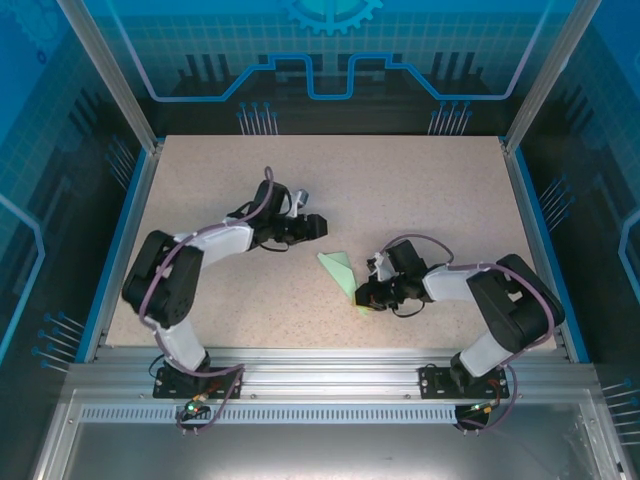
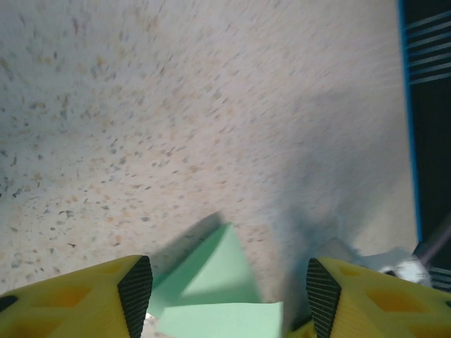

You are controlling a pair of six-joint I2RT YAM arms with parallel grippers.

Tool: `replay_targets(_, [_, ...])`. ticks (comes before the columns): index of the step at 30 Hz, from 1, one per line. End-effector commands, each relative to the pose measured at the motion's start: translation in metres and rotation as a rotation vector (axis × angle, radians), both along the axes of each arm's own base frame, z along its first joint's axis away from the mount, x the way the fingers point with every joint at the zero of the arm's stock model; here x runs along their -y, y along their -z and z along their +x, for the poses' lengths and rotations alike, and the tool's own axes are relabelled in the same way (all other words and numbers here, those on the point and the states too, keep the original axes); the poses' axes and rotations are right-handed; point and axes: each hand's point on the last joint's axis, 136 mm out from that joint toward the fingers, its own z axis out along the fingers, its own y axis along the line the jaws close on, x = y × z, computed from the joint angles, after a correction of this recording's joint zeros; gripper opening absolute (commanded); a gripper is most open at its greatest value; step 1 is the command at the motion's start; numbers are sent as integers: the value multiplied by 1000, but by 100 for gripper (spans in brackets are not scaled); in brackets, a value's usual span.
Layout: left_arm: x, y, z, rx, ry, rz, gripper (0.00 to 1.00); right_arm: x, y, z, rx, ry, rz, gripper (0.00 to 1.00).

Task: Fold a paper plane with a square sheet of paper (pick it up from the middle)
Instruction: Fold the wing for the fifth time at the center of the table, then move a paper plane to the center of the table.

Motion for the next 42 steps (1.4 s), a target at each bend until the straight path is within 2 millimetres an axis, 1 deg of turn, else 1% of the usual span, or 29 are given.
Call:
replay_targets(1, [-5,-13,-26,-44,-58,7,66,-9,-25,-4,51,-54,0,14])
replay_targets(3, [-3,-11,-42,-70,-62,51,68,-15,-47,1,121,-72,24,19])
replay_targets(4, [-3,-10,-50,-86,-70,80,68,-13,-56,2,150,-70,21,22])
replay_targets(6, [2,-4,-64,-114,-73,113,69,-1,-65,11,206,-33,-36,27])
replay_targets(7, [4,0,-70,-129,-77,137,69,9,-68,16,226,-3,-74,31])
replay_targets(10, [8,14,-84,-186,-114,194,70,38,-61,26,226,83,-167,32])
replay_targets(11, [12,18,-88,-202,-112,202,70,43,-58,28,217,97,-175,32])
replay_targets(14, [23,26,-95,-230,-122,231,71,48,-50,30,196,103,-172,35])
replay_targets(17, [32,32,-99,-253,-135,253,73,48,-43,28,178,98,-168,35])
replay_targets(19, [37,36,-99,-262,-140,271,81,48,-40,27,174,97,-168,36])
replay_targets(23, [46,44,-99,-279,-133,307,82,48,-34,24,164,93,-166,37])
replay_targets(26, [47,50,-98,-290,-136,334,83,45,-34,23,162,78,-147,39])
replay_targets(31, [52,55,-97,-292,-119,325,83,42,-32,21,157,63,-128,40])
replay_targets(36, [53,59,-100,-306,-104,334,79,39,-30,20,147,48,-119,41])
replay_targets(39, [53,59,-102,-306,-99,327,75,37,-29,19,144,39,-120,42])
replay_targets(42, [51,57,-103,-301,-96,325,65,35,-29,19,145,31,-119,42])
